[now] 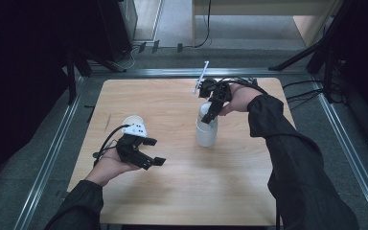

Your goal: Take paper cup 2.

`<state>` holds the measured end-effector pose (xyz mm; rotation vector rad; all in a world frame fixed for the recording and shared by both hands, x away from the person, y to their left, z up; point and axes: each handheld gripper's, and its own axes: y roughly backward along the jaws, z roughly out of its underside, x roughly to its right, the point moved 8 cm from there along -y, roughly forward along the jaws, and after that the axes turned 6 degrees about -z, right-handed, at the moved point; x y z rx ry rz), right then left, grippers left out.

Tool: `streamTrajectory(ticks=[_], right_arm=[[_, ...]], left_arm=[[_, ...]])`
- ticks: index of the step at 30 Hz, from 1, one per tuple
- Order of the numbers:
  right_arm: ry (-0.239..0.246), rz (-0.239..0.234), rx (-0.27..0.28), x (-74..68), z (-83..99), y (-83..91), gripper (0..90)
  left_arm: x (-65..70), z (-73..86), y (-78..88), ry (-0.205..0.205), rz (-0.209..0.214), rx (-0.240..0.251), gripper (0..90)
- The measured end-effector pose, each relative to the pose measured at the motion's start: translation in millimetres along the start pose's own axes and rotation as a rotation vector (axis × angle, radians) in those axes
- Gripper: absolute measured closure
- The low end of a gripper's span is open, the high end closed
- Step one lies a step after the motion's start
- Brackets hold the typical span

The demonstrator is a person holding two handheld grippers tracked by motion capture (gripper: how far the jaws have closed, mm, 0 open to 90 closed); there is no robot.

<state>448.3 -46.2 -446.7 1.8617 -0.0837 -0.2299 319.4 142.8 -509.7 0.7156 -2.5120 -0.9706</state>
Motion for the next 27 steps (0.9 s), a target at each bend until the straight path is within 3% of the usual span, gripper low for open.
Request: streamTrajectory(ticks=[13,27], right_arm=[[0.003,0.0,0.002,-2.6,-3.7,11.4,32.3],[0.006,0.007,0.003,-9.6,-9.1,38.1,32.8]], left_arm=[[-0.3,0.4,0.4,-0.003,0.002,-0.001,13.7],[-1.1,0.1,0.8,0.005,0.005,0.001,13.7]])
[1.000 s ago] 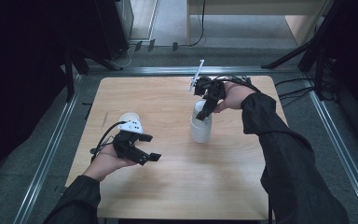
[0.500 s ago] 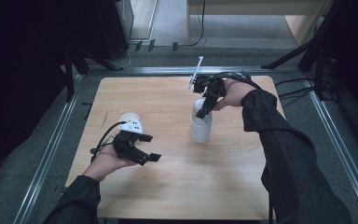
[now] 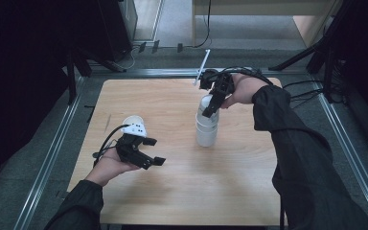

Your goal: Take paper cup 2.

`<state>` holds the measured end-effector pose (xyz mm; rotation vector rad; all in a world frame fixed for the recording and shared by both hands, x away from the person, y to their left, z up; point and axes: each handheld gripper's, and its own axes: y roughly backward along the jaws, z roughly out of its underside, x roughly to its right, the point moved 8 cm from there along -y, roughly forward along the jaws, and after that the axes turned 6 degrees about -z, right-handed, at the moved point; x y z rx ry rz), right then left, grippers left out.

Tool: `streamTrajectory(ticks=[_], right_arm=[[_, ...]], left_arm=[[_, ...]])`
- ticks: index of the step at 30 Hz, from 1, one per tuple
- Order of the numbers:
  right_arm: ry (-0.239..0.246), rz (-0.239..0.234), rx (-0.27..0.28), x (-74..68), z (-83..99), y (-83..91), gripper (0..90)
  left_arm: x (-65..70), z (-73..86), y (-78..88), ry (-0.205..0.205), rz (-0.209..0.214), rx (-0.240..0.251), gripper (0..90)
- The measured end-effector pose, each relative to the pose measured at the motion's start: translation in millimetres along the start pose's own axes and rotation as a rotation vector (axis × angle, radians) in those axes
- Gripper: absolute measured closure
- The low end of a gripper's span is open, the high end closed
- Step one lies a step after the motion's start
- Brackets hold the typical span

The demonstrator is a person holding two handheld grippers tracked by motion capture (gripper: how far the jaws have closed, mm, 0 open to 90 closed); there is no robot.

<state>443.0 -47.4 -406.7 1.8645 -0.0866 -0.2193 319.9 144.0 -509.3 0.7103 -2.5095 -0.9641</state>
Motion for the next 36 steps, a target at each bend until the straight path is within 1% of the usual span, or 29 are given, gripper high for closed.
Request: streamTrajectory(ticks=[3,10,16,17,18,19,22,27,29,32,36], right_arm=[[0.006,0.002,0.01,-3.0,-1.7,7.5,33.2],[0.003,0.015,0.035,-7.8,-5.0,26.8,33.4],[0.008,0.03,0.03,-12.2,-2.3,42.4,33.6],[0.013,0.03,0.037,-13.0,-2.3,45.1,33.6],[0.006,0.027,0.044,-14.8,-2.3,48.0,33.6],[0.013,0.03,0.051,-15.6,-2.4,50.9,33.7],[0.019,0.022,0.065,-21.3,-1.0,58.4,33.7],[0.037,0.005,0.081,-33.0,3.2,66.4,33.8],[0.056,-0.003,0.093,-38.0,3.5,68.5,33.8],[0.07,-0.016,0.105,-46.9,4.0,69.3,33.9],[0.092,-0.036,0.129,-61.0,3.0,64.0,33.9]], left_arm=[[-0.1,-0.2,0.1,0.002,-0.001,0.001,13.7],[-0.3,0.1,-0.3,0.004,-0.001,0.001,13.7],[0.1,-0.1,-0.5,0.013,0.001,0.004,13.7],[-0.1,-0.2,-0.5,0.012,0.0,0.005,13.7],[-0.1,-0.3,-0.5,0.013,0.0,0.006,13.7],[-0.2,-0.4,-0.6,0.013,0.001,0.007,13.7],[-0.6,-0.7,-0.5,0.015,0.001,0.007,13.7],[-0.2,-2.5,0.1,0.015,0.001,0.021,13.7],[0.1,-3.6,0.6,0.015,0.003,0.027,13.7],[1.3,-5.0,1.2,0.017,0.01,0.035,13.7],[1.6,-5.8,0.6,0.027,0.012,0.037,13.6]])
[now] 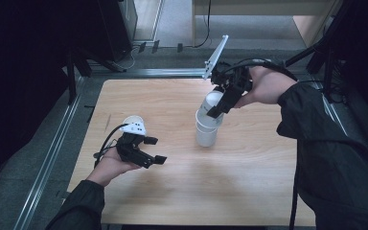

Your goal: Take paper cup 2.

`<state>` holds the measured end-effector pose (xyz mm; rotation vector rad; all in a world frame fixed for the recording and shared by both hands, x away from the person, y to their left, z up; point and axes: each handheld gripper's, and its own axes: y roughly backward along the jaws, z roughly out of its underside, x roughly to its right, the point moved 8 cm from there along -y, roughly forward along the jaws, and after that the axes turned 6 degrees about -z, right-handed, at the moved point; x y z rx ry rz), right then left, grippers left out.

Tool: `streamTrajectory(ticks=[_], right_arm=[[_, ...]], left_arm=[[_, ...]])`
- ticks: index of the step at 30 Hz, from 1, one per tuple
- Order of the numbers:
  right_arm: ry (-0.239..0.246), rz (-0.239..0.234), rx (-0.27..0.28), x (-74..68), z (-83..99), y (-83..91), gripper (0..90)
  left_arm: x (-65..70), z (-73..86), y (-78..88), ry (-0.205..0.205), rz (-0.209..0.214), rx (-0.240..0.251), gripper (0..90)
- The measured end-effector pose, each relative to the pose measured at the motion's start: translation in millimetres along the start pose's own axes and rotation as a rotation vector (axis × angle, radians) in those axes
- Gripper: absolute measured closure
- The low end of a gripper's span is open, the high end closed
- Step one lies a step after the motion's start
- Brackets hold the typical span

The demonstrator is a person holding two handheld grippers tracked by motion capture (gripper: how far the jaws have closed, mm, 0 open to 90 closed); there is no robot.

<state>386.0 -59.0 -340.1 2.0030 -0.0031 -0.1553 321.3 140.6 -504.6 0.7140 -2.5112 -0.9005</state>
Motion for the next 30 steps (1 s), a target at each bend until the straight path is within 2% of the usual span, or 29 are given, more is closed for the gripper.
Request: streamTrajectory(ticks=[4,10,17,30], right_arm=[[0.016,-0.042,0.029,-12.5,0.5,-10.0,34.0],[0.033,-0.066,0.044,-21.5,8.8,-26.8,34.0],[0.016,-0.106,0.102,-27.6,23.0,-40.1,33.9],[-0.028,-0.1,0.244,-27.6,47.5,-63.8,34.1]], left_arm=[[0.0,-0.8,1.0,0.008,0.009,0.005,13.3],[0.8,-1.4,1.4,0.004,0.012,0.011,13.3],[1.4,-2.4,1.3,0.006,0.016,0.016,13.3],[7.7,-8.6,-0.4,-0.007,0.035,0.046,13.3]])
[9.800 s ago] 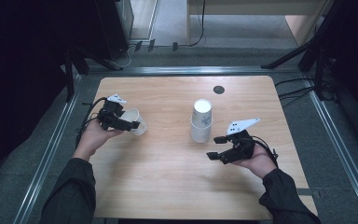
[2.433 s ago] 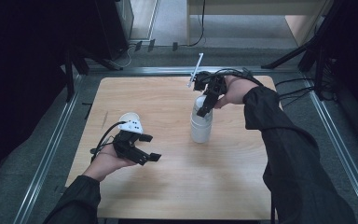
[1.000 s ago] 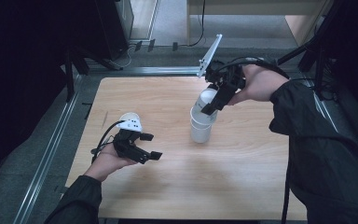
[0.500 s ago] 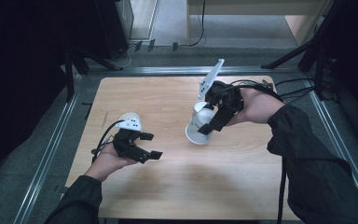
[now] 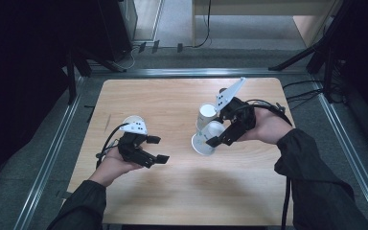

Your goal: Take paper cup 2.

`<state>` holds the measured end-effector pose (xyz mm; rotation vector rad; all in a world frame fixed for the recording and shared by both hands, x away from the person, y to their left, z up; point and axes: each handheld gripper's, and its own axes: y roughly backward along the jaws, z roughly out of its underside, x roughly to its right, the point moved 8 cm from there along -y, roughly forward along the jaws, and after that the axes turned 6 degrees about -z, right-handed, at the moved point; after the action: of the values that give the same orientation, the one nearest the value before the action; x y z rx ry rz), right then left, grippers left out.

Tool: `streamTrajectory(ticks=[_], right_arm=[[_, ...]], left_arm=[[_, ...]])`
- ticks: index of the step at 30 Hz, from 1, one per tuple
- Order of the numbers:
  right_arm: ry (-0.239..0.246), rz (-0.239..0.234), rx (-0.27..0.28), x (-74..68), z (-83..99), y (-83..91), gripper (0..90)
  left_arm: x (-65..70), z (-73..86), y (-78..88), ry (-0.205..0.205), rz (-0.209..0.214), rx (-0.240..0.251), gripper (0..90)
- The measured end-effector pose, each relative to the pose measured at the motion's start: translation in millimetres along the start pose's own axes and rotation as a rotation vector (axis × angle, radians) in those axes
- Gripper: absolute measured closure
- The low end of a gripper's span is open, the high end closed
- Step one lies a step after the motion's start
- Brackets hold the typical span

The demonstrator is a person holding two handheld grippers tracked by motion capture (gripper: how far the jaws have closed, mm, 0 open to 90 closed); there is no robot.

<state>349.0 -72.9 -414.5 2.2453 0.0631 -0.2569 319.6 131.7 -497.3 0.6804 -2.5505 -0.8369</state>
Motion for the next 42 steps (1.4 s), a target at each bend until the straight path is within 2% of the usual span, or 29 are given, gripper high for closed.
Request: streamTrajectory(ticks=[9,17,21,24,28,36,42], right_arm=[[-0.023,-0.014,0.082,0.5,19.9,-17.0,34.3],[-0.043,-0.031,0.152,0.6,30.3,-29.9,34.3],[-0.045,-0.04,0.182,-0.7,34.4,-36.2,34.4],[-0.051,-0.043,0.206,-2.5,36.7,-40.4,34.4],[-0.061,-0.047,0.221,-2.5,39.9,-43.8,34.4],[-0.073,-0.05,0.254,-1.2,43.5,-49.4,34.4],[-0.081,-0.055,0.279,-0.7,45.1,-53.2,34.6]], left_arm=[[3.2,-5.2,-1.8,-0.006,0.018,0.031,13.3],[10.8,-8.7,-7.8,-0.024,0.063,0.03,14.0],[10.8,-9.1,-12.4,-0.026,0.061,0.02,13.9],[11.1,-11.2,-14.1,-0.029,0.075,0.028,14.0],[12.3,-14.9,-18.3,-0.044,0.091,0.014,14.0],[20.0,-26.2,-29.8,-0.058,0.139,0.027,13.9],[27.0,-27.9,-36.5,-0.074,0.164,0.025,12.8]])
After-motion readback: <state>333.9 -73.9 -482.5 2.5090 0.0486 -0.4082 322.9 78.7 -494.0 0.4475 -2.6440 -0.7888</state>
